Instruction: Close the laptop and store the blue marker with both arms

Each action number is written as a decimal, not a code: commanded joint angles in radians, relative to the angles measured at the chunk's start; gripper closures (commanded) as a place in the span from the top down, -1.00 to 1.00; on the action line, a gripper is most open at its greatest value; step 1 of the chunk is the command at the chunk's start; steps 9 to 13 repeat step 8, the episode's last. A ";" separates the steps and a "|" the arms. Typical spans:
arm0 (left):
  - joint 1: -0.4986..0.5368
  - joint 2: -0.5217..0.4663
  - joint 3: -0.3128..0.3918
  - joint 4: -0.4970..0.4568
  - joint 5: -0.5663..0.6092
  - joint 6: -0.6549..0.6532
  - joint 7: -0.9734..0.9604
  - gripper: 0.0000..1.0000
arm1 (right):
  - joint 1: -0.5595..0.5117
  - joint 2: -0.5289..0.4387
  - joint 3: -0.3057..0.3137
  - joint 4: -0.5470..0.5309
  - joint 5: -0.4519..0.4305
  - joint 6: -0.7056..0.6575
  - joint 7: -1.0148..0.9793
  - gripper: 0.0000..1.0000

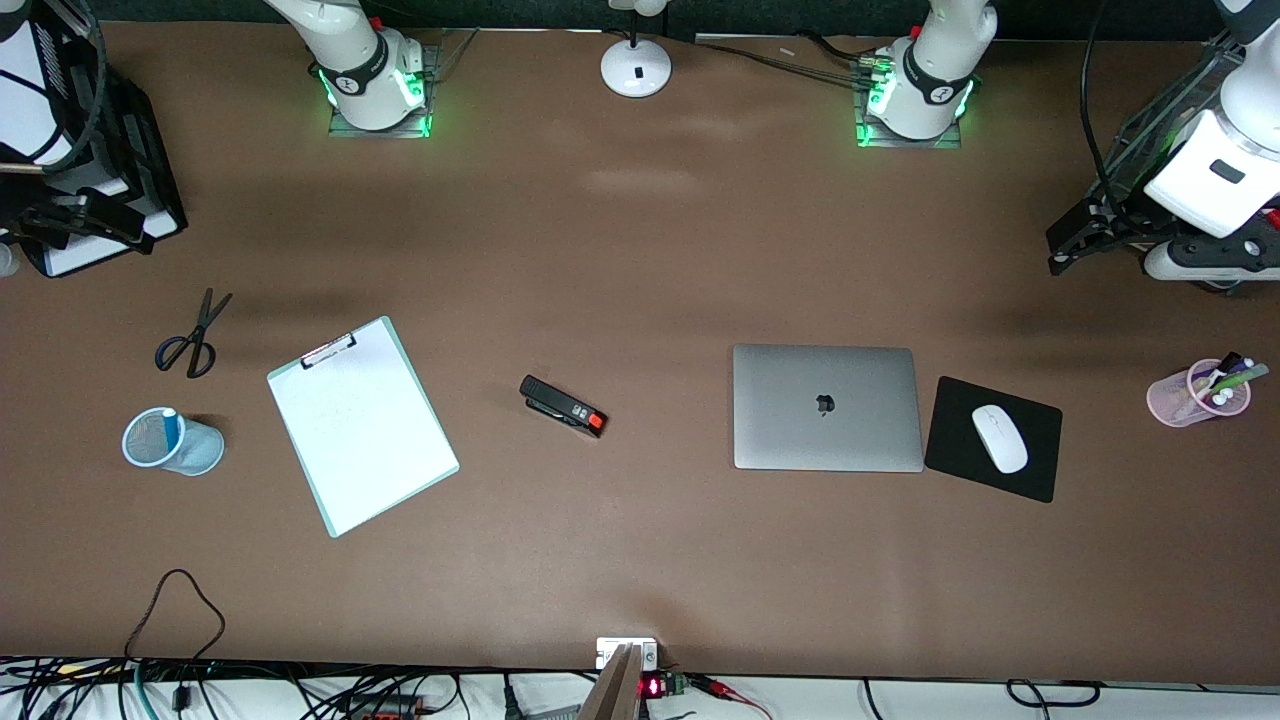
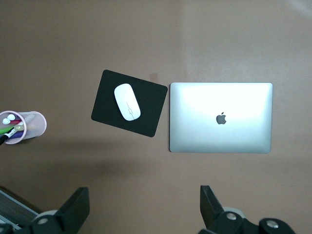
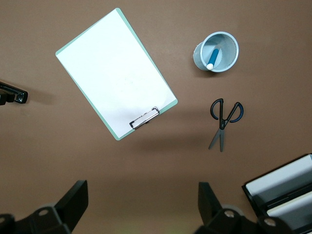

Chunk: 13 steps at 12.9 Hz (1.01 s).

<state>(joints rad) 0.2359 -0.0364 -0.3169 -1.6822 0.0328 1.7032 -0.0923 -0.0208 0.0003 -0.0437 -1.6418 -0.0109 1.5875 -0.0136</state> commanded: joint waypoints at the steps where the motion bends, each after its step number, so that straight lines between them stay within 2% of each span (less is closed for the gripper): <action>1: 0.013 -0.017 -0.004 0.007 -0.014 -0.028 0.020 1.00 | -0.001 -0.054 0.004 -0.042 -0.011 -0.001 -0.017 1.00; 5: 0.013 -0.025 -0.007 0.016 -0.016 -0.080 0.022 1.00 | 0.001 -0.049 0.005 -0.032 -0.006 -0.035 -0.017 1.00; 8: 0.009 -0.028 -0.022 0.058 -0.016 -0.135 0.022 1.00 | 0.004 -0.046 0.008 -0.030 -0.004 -0.028 -0.016 1.00; 13: 0.009 -0.028 -0.022 0.058 -0.016 -0.135 0.022 1.00 | 0.004 -0.046 0.008 -0.030 -0.004 -0.028 -0.016 1.00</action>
